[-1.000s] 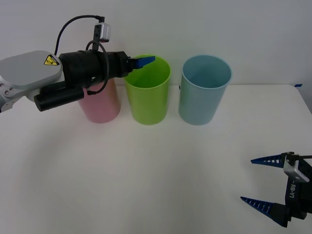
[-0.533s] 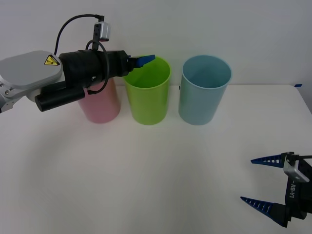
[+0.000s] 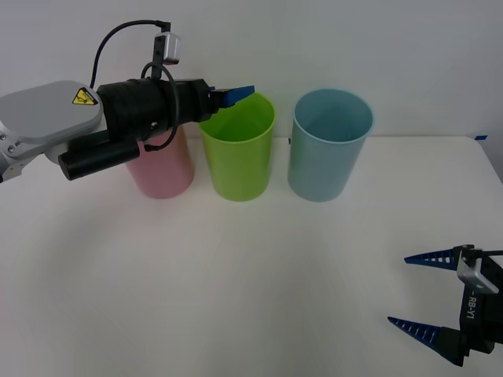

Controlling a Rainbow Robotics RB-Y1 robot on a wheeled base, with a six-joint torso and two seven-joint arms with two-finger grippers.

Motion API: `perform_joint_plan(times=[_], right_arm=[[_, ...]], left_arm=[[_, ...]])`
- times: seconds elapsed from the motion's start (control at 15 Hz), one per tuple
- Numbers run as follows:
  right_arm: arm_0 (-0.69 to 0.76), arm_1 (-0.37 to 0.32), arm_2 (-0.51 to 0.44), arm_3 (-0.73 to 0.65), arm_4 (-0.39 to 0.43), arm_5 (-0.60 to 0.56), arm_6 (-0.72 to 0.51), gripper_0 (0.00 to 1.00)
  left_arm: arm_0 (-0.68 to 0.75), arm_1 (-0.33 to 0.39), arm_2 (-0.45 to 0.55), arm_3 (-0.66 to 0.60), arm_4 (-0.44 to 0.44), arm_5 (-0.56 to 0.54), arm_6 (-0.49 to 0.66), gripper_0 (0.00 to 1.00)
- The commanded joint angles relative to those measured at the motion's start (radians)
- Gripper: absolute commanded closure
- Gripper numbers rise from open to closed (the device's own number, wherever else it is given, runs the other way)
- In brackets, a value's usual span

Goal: Put cans in the blue bin and PET bottles in the pink bin and trash in the green bin.

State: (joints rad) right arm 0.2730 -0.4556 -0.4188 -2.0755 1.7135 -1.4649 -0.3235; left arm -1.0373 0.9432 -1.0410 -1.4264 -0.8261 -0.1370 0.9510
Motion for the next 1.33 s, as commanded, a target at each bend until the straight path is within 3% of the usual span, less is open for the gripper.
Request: perform_joint_plan(times=[0.07,0.4,0.67,0.87,1.13,1.33], right_arm=[[0.000,0.000,0.000,0.000,0.000,0.000,0.000,0.00],[0.000,0.000,0.000,0.000,0.000,0.000,0.000,0.00],[0.000,0.000,0.000,0.000,0.000,0.000,0.000,0.00],[0.000,0.000,0.000,0.000,0.000,0.000,0.000,0.00],[0.000,0.000,0.000,0.000,0.000,0.000,0.000,0.00],[0.000,0.000,0.000,0.000,0.000,0.000,0.000,0.00]], left_arm=[[0.000,0.016,0.052,-0.040,0.010,0.001,-0.015,0.00],[0.033,0.019,0.168,-0.060,0.018,0.001,-0.104,0.00],[0.123,0.049,0.302,-0.160,0.005,0.001,-0.130,0.00],[0.263,0.054,0.481,-0.253,-0.034,-0.092,-0.141,0.00],[0.471,0.123,0.636,-0.442,-0.053,-0.107,-0.132,0.00],[0.645,0.129,0.800,-0.531,-0.088,-0.194,-0.117,0.00]])
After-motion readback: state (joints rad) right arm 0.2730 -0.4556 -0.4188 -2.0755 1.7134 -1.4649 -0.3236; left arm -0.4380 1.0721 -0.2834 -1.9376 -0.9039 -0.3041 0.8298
